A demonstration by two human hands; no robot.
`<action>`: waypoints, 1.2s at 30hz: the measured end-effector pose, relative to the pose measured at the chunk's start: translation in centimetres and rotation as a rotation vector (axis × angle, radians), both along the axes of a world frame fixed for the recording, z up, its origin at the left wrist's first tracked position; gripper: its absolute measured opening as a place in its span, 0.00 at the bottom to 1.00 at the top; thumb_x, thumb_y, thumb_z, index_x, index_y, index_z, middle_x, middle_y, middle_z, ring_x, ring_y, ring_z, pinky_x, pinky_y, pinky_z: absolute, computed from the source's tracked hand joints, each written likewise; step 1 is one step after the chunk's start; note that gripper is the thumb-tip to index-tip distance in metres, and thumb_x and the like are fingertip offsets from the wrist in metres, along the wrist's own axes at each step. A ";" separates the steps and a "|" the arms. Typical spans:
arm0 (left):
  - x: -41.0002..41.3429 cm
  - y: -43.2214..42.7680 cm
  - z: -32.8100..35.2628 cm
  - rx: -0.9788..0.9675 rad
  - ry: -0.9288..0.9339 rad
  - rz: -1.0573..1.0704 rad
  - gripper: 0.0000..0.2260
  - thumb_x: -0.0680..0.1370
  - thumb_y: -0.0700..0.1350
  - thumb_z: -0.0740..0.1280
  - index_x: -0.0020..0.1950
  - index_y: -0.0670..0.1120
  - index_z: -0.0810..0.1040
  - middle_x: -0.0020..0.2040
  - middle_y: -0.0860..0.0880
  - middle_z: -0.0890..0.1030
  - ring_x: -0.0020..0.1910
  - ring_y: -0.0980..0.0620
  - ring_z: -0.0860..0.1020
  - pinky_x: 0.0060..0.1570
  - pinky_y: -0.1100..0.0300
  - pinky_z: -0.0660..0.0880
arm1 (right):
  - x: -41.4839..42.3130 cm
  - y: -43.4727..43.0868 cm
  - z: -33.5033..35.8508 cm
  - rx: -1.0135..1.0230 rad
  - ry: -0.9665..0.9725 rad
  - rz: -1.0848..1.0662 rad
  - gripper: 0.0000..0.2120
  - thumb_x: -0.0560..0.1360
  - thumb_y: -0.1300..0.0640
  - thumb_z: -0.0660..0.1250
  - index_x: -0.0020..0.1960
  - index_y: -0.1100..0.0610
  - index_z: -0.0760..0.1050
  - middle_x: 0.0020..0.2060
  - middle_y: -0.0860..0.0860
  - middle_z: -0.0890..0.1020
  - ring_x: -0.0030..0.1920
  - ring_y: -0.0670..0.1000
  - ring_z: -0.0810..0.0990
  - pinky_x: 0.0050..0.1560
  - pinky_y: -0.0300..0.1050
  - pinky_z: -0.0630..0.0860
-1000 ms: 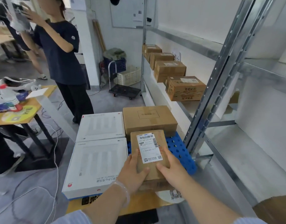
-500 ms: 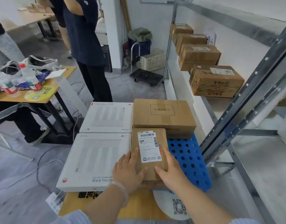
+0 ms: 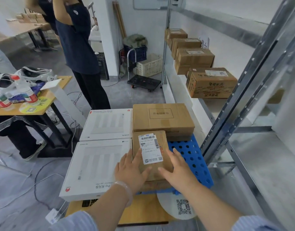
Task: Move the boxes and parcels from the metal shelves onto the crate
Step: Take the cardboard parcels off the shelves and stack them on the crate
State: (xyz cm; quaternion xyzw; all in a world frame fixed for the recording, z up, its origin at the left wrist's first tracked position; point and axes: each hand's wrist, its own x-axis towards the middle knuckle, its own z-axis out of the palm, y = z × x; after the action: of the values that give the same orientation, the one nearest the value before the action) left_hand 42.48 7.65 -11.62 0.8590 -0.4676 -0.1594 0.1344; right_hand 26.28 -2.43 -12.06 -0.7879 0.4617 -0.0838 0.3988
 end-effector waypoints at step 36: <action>-40.9 27.4 9.1 -0.398 -0.111 -1.418 0.40 0.73 0.70 0.57 0.77 0.57 0.42 0.79 0.50 0.47 0.77 0.48 0.46 0.73 0.45 0.45 | -34.7 51.2 9.6 -0.454 0.604 -1.068 0.46 0.70 0.29 0.60 0.78 0.42 0.39 0.78 0.47 0.42 0.77 0.50 0.40 0.76 0.52 0.40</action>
State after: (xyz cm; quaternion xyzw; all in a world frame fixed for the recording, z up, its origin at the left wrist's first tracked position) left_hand 1.60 35.04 -2.47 0.3169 -0.9366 -0.0764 0.1283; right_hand -8.43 48.81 -2.49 -0.5038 0.8520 -0.1410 -0.0213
